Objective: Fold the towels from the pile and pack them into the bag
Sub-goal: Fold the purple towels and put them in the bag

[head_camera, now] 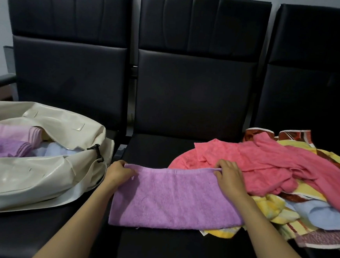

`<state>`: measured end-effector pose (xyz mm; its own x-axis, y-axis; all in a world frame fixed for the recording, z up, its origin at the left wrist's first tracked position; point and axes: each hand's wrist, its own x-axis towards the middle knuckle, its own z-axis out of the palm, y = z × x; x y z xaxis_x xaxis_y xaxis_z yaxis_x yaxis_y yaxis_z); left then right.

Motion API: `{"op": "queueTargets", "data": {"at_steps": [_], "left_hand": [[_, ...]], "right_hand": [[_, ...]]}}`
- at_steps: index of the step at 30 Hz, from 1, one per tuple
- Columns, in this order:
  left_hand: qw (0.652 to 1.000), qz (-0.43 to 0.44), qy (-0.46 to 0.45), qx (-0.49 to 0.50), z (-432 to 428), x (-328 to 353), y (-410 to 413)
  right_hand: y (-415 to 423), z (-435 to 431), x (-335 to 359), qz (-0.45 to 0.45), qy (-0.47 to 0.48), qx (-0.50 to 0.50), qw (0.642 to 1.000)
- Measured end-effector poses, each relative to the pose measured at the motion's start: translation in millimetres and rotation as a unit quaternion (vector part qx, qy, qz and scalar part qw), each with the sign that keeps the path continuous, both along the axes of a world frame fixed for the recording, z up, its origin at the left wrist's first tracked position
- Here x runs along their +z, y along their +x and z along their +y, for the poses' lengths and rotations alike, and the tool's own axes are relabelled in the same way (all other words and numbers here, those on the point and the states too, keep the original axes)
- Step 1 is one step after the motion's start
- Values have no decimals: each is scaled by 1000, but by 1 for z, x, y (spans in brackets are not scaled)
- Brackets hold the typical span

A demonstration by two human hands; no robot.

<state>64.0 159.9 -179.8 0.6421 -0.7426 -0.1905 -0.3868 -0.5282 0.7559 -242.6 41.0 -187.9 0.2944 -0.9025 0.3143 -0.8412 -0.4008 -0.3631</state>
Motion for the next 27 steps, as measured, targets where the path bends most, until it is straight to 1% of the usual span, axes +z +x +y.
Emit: {"op": "queueTargets", "data": {"at_steps": [2,4,6,7,9,11,13,15,16,18,20,22,24,25,27], "left_hand": [[998,-55,-2,-17,0,6,0],[997,-76,-20,-16,-2,11,0],[998,-47,-51,-6,-3,15,0],[997,-29,-69,-5,-4,14,-1],[996,-10,-87,-24,-4,11,-7],[995,-28,-80,-43,-4,2,-13],[995,-52,-68,-42,-3,-5,-16],[995,-70,-57,-34,-4,-9,-15],[995,-86,-40,-35,-5,-8,-16],[989,-136,30,-45,-6,-7,-17],[974,-177,134,-46,-5,-6,-20],[957,-199,205,-49,-2,-6,-23],[946,-214,233,-65,0,-8,-21],[943,-221,235,-74,0,-9,-20],[949,-219,206,-91,-1,-10,-18]], "right_hand": [[-1,1,3,-26,-2,4,1000],[-3,2,10,-89,4,21,996],[-5,3,21,-157,14,29,987],[-7,3,26,-176,13,25,984],[-12,0,33,-181,5,5,983],[-19,-5,31,-176,3,-21,984],[-22,-9,23,-139,39,-45,989],[-22,-9,13,-57,76,-63,993],[-19,-7,11,-14,66,-74,995],[-11,-2,10,60,-3,-75,995],[2,5,9,93,-66,-40,993],[16,13,6,109,-88,19,990],[29,25,2,125,-43,77,988],[33,30,0,138,-1,100,985],[38,40,-3,160,86,133,974]]}}
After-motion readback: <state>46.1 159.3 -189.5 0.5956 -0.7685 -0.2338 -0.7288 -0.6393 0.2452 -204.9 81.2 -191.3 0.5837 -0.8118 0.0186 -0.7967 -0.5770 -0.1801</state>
